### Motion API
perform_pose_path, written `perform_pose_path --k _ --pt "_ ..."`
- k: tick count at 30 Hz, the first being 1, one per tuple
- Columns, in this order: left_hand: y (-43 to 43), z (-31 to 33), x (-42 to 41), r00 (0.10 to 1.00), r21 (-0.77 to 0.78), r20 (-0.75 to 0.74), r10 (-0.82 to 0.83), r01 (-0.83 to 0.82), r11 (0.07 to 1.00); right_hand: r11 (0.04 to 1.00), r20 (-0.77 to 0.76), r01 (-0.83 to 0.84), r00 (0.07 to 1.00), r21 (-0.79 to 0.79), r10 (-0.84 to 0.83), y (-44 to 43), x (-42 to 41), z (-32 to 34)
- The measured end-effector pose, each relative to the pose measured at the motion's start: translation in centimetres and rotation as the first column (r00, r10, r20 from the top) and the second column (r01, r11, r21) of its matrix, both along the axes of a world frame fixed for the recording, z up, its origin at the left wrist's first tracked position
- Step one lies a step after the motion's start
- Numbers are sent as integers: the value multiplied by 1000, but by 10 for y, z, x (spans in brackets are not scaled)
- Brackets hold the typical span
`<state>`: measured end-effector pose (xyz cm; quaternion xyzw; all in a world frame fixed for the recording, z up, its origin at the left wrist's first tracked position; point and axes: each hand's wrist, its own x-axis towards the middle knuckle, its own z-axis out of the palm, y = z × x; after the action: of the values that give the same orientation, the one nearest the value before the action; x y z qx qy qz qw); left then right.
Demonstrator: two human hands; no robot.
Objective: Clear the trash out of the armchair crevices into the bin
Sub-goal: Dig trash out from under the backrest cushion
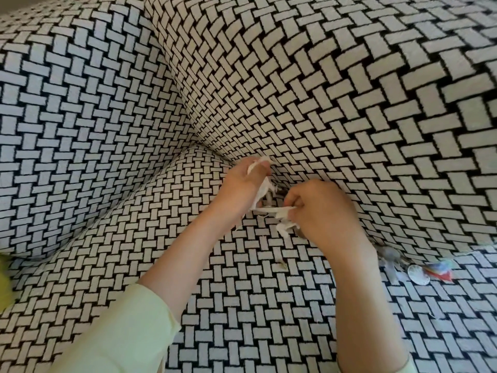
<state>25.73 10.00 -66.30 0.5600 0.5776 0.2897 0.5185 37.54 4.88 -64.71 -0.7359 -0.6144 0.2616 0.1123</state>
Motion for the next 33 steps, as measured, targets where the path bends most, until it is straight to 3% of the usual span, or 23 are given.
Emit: perform_pose_path --k 3,6,9,20,25,28,29,31,33 --pt "-10 -8 -5 937 165 -222 -269 308 937 998 -34 13 999 59 -11 1 -3 -2" --pt "-13 -16 -8 851 279 -402 -338 466 840 995 -125 50 991 85 -39 1 -4 -3" --pt "-15 -17 -10 749 245 -554 -363 564 789 983 -176 115 980 144 -89 2 -5 -6" --pt "-8 -4 -25 676 -67 -515 -527 581 811 993 -290 46 957 107 -13 3 -8 -2" --pt "-12 -5 -33 894 -67 -190 -406 401 914 996 -127 -94 988 -4 93 -3 4 -1" --pt "-15 -4 -36 953 -127 -89 -291 279 952 995 -72 -91 994 -36 88 -5 9 3" --pt "-15 -3 -35 976 -152 9 -218 217 964 997 -87 -80 993 -21 78 -5 9 4" --pt "-13 -2 -36 952 -251 304 30 50 967 999 -144 -47 988 19 49 -5 9 5" --pt "-9 -1 -41 790 -356 550 271 -71 932 998 -142 -36 989 41 42 -5 10 5"
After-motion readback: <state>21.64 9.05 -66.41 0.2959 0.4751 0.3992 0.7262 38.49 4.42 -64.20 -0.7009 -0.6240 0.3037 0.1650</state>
